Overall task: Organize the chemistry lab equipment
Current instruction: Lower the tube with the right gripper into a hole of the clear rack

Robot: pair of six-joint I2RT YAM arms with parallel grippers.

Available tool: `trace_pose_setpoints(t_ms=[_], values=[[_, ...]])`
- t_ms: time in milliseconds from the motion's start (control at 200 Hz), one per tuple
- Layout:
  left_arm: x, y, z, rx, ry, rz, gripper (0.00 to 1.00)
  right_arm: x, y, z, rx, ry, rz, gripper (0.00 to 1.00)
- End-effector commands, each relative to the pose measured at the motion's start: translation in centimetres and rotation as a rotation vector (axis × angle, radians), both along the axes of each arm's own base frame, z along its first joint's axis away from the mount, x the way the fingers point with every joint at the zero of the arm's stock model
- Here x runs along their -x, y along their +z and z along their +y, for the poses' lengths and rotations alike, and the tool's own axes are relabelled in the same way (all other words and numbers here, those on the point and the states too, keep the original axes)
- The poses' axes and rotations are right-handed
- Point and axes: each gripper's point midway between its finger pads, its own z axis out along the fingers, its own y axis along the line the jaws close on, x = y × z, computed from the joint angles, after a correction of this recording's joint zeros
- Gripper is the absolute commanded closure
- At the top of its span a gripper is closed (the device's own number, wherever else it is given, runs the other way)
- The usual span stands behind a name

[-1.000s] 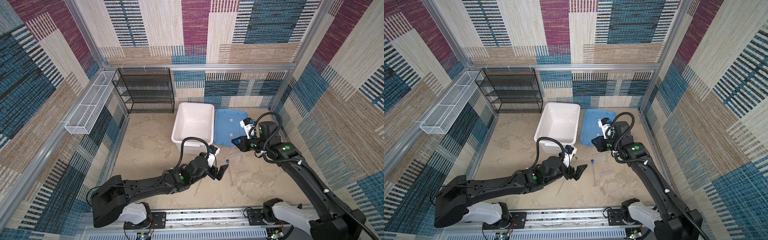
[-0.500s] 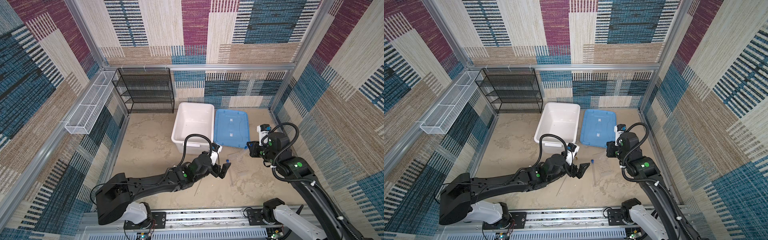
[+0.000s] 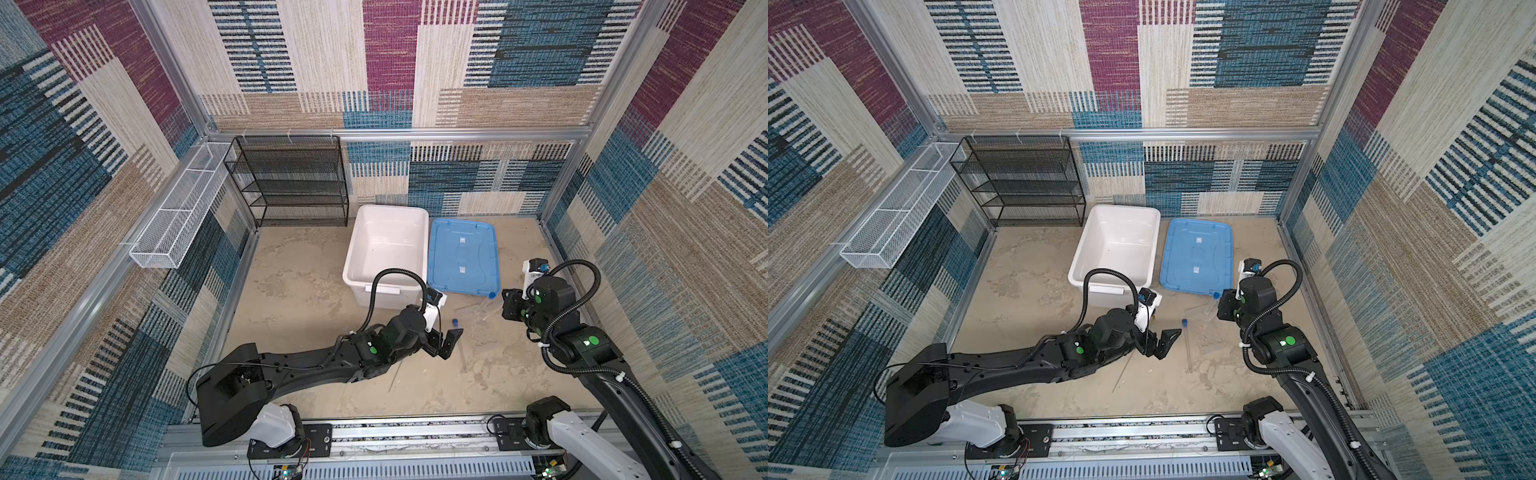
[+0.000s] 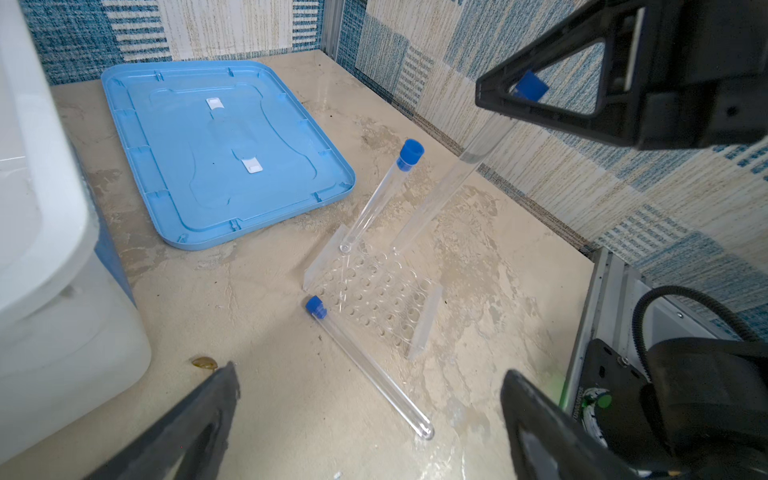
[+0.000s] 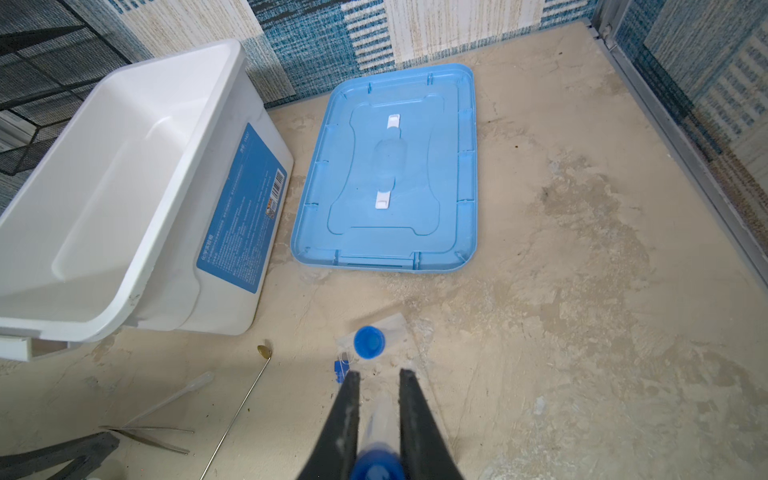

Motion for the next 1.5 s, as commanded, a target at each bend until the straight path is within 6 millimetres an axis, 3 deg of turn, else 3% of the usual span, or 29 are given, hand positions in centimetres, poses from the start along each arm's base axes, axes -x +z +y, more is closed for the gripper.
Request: trace_pose_setpoints(t_ms=[0,1067,1492], values=[[-0.1,0.4,-0.3,0.018,0.002,0.000,0.00,-0.7,0.4,-0.3,-0.012,-0.037,-0.040,0.88],[-0.1,-0.9,0.5,0.004,0.024,0.007,0.00,-1.7,-2.9,-1.3,0.032,-0.097,-0.041,0.87],[-0.2,-1.1,0.7,0.000,0.030,0.005,0.00,-2.0,-4.2,-0.8,0.035,-0.074,0.003,0.86]])
